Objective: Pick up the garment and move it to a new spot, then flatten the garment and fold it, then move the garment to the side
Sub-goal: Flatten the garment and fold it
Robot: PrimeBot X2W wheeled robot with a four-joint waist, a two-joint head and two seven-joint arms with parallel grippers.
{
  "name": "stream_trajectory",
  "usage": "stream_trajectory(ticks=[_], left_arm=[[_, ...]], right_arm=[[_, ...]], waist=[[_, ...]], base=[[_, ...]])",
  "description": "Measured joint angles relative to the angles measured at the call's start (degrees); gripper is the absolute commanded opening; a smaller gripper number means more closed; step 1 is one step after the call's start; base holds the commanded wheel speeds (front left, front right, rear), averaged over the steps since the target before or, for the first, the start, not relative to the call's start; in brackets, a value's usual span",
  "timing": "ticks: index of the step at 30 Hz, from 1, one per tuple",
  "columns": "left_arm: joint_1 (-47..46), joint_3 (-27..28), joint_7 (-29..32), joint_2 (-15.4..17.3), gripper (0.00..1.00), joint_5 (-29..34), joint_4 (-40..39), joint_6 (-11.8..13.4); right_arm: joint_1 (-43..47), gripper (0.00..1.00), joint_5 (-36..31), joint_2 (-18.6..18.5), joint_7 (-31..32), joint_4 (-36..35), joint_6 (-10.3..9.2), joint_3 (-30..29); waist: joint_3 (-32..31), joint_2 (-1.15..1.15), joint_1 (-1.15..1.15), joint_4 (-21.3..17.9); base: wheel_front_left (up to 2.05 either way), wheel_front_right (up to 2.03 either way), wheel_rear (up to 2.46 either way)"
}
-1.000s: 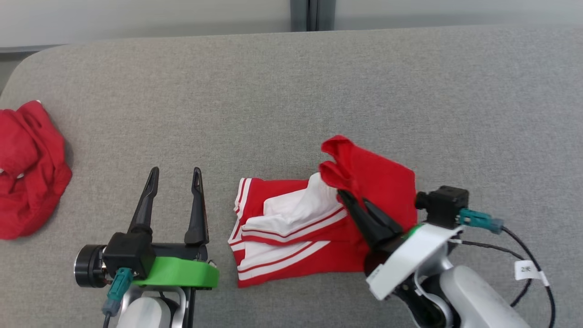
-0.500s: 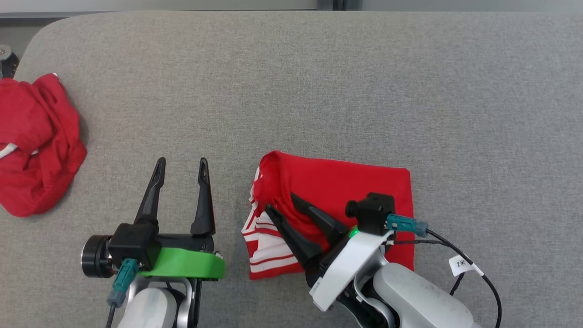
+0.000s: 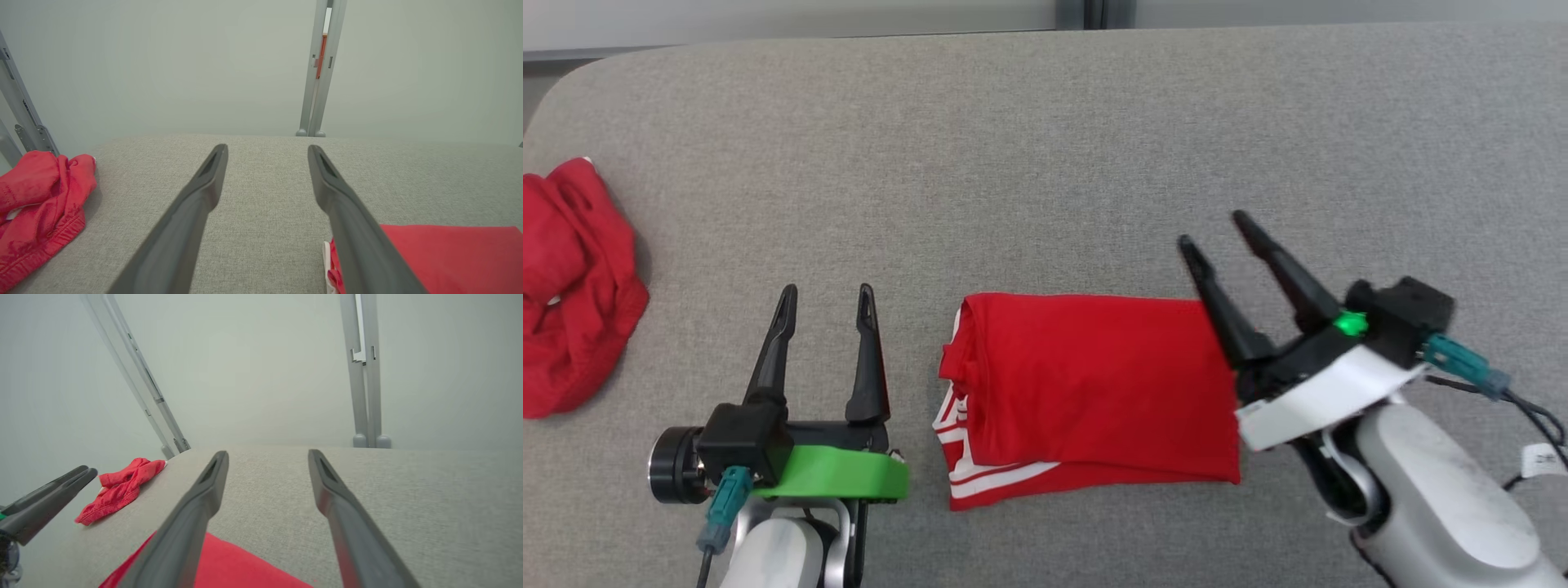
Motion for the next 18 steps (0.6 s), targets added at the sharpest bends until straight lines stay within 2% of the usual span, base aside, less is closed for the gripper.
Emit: stream_trajectory(ticks=[6, 9, 13, 18], left_arm=[[1.3, 1.3, 0.0, 0.8, 1.00, 0.1, -0.1, -0.1], [2.2, 1.7, 0.0, 1.3, 1.00, 0.1, 0.0, 0.0], [3.7, 2.1, 0.0, 2.0, 1.00, 0.0, 0.2, 0.1], [7.1, 2.5, 0.4, 3.0, 1.00, -0.6, 0.5, 0.4]], right_arm=[[8.3, 1.00, -4.0, -3.8, 0.0, -2.4, 0.00, -13.1], [12.8, 1.00, -5.5, -4.5, 0.0, -3.5, 0.00, -17.4], [17.1, 1.00, -7.1, -4.6, 0.7, -5.5, 0.00, -21.2], [21.3, 1.00, -8.0, -3.3, 2.9, -8.3, 0.00, -22.5]], waist=[[-1.1, 0.00, 0.00, -1.7], [-2.0, 0.00, 0.00, -2.5], [-3.5, 0.00, 0.00, -3.3], [-6.3, 0.00, 0.00, -4.3]], base=[[0.00, 0.00, 0.00], [0.00, 0.00, 0.00], [0.00, 0.00, 0.00], [0.00, 0.00, 0.00]])
